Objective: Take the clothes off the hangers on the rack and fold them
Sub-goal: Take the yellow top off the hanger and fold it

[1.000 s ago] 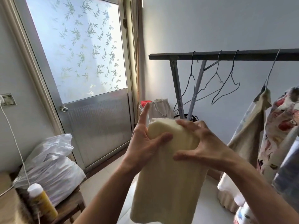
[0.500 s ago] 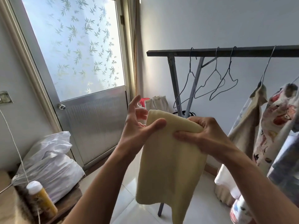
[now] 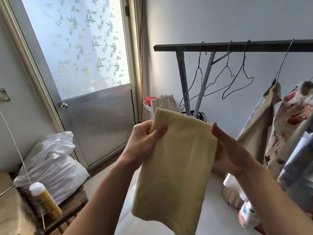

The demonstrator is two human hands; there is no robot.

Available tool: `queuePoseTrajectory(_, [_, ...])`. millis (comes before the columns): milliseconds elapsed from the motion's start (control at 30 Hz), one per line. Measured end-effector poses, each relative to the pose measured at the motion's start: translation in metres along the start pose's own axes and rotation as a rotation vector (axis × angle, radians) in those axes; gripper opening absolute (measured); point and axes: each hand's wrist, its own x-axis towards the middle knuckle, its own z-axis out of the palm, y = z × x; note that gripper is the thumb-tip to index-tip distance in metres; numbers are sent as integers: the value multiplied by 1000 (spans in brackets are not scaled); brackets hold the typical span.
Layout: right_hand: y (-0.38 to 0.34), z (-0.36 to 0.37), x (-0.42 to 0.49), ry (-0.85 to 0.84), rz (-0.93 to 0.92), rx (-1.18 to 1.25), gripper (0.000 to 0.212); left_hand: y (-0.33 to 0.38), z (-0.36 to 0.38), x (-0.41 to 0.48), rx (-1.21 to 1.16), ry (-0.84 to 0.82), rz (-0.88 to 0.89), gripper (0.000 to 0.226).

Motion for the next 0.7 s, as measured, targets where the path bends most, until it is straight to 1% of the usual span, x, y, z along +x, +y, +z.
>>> queuePoseTrajectory(33, [7, 0, -1, 1, -3, 21, 80, -1, 1, 1, 12, 21, 9, 36])
queuePoseTrajectory(100, [17, 5, 0, 111, 0, -5, 74, -2, 3, 3, 19, 35, 2, 31])
queuePoseTrajectory(200, [18, 12, 5, 304, -22, -102, 56, -1, 8, 7, 8, 42, -24, 22])
queuePoseTrajectory(267, [14, 16, 9, 394, -60, -157, 40, -3, 9, 9, -17, 74, -59, 25])
queuePoseTrajectory(333, [11, 19, 11, 512, -143, -260, 17, -6, 10, 9, 45, 165, -44, 33])
queuePoseTrajectory(367, [10, 19, 12, 573, -196, -330, 10, -8, 11, 6, 81, 222, -16, 33])
queuePoseTrajectory(400, [10, 20, 14, 628, -255, -398, 8, -9, 13, 1, 101, 267, 6, 30])
queuePoseTrajectory(433, [10, 21, 15, 677, -318, -460, 11, -9, 17, -6, 94, 281, 6, 25])
queuePoseTrajectory(467, [11, 23, 17, 714, -382, -506, 14, -11, 24, -14, 56, 260, -25, 23])
queuePoseTrajectory(533, [15, 29, 20, 750, -486, -539, 16, -19, 42, -30, -108, 145, -201, 26])
queuePoseTrajectory(600, [19, 36, 23, 764, -556, -505, 15, -35, 58, -37, -265, 50, -419, 40])
queuePoseTrajectory(633, [22, 39, 24, 765, -565, -470, 13, -44, 64, -39, -334, 37, -496, 49])
queuePoseTrajectory(700, [30, 43, 26, 758, -526, -364, 8, -56, 69, -37, -510, 72, -574, 69])
